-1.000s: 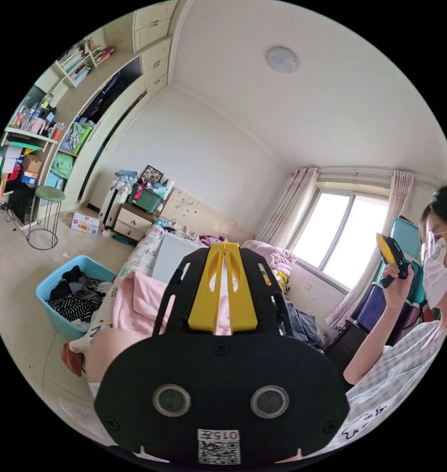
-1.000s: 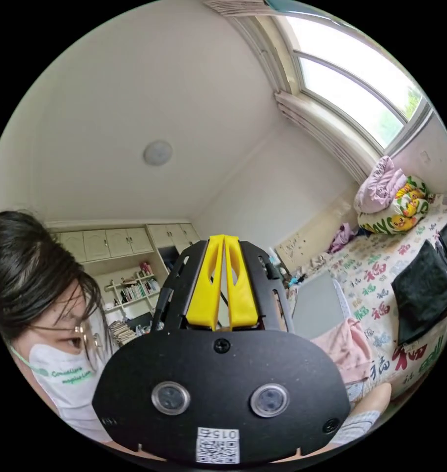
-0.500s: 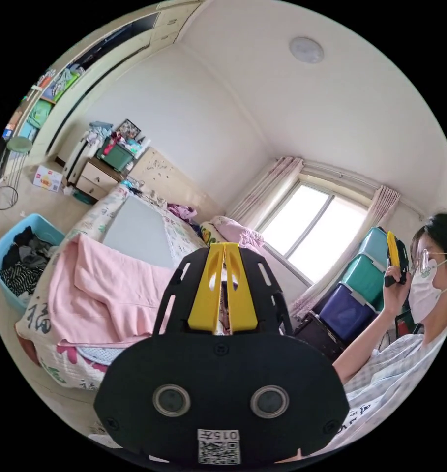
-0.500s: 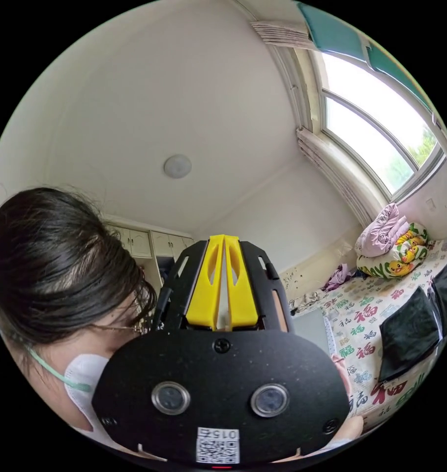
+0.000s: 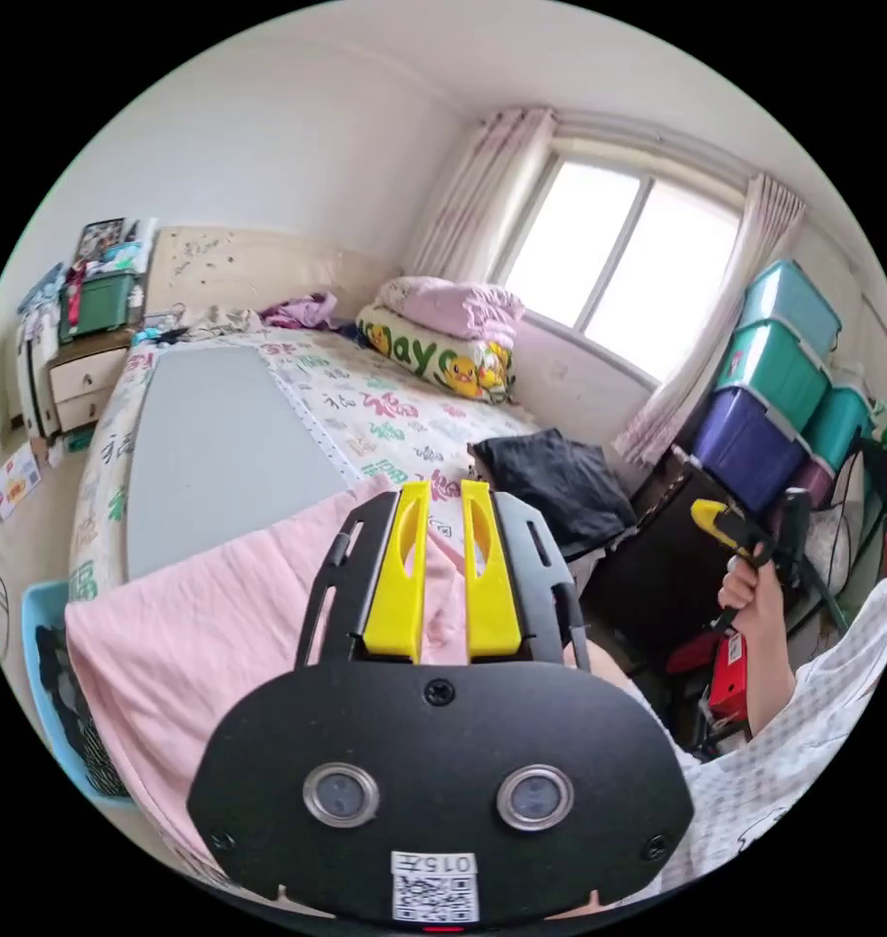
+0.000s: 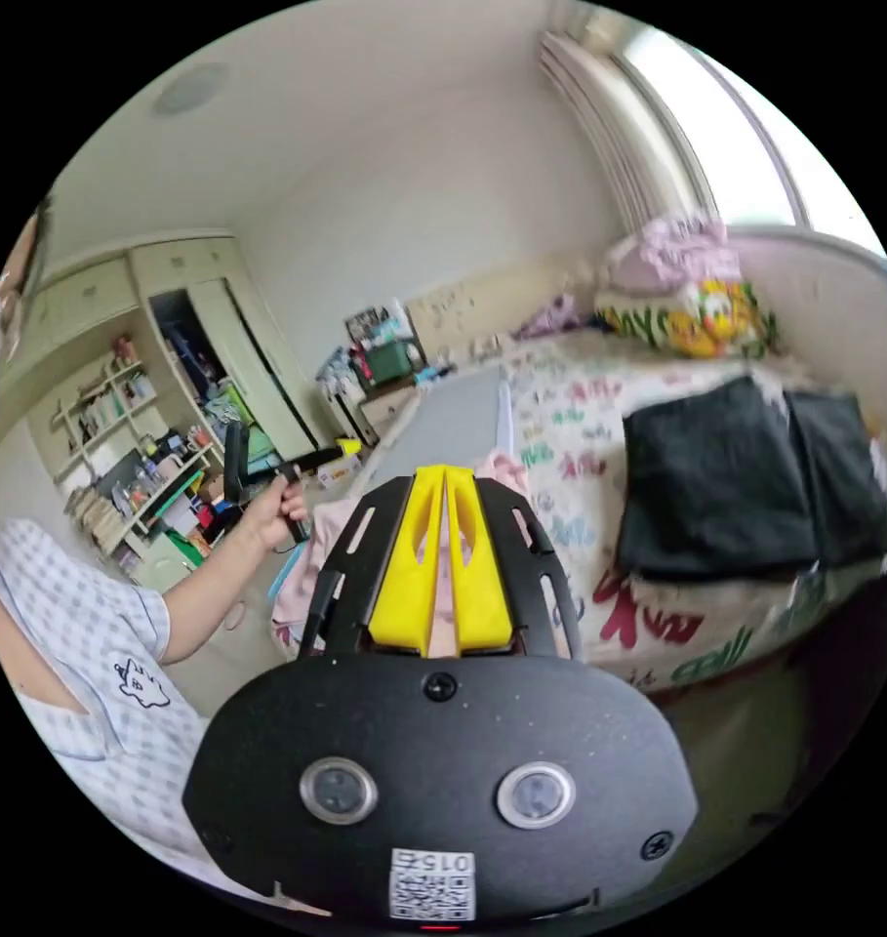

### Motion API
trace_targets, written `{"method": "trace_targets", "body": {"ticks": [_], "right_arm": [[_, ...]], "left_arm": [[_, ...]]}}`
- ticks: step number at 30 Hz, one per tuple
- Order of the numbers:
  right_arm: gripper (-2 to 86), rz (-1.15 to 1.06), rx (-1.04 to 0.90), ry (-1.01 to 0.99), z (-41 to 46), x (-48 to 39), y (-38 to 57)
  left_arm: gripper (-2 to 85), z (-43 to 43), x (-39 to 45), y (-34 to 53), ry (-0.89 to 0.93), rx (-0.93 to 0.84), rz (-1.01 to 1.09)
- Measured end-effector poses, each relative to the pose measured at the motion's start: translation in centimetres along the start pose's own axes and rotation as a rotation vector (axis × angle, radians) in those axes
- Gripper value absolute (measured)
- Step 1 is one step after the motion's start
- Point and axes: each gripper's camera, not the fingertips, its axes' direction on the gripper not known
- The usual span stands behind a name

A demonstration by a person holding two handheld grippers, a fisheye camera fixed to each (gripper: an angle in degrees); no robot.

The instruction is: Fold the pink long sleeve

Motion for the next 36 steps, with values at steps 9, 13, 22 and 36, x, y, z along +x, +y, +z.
{"method": "trace_targets", "body": {"ticks": [9, 13, 22, 36], "right_arm": [[14.1, 0.345, -0.469, 0.024, 17.5, 12.1, 1.4], [14.1, 0.411, -0.59, -0.048, 22.1, 14.6, -0.3], [8.1, 0.395, -0.781, -0.067, 27.7, 15.6, -4.2], [0.9, 0.201, -0.408, 0.134, 19.5, 11.4, -13.2]], "left_arm": [[11.3, 16.6, -2.7, -16.7, -0.114, -0.308, 0.052], [12.6, 24.5, -2.8, -23.5, -0.113, -0.446, 0.057], [9.0, 35.8, -3.4, -28.5, -0.288, -0.768, 0.1], [0.3, 24.2, -5.1, -33.6, -0.109, -0.374, -0.001]]}}
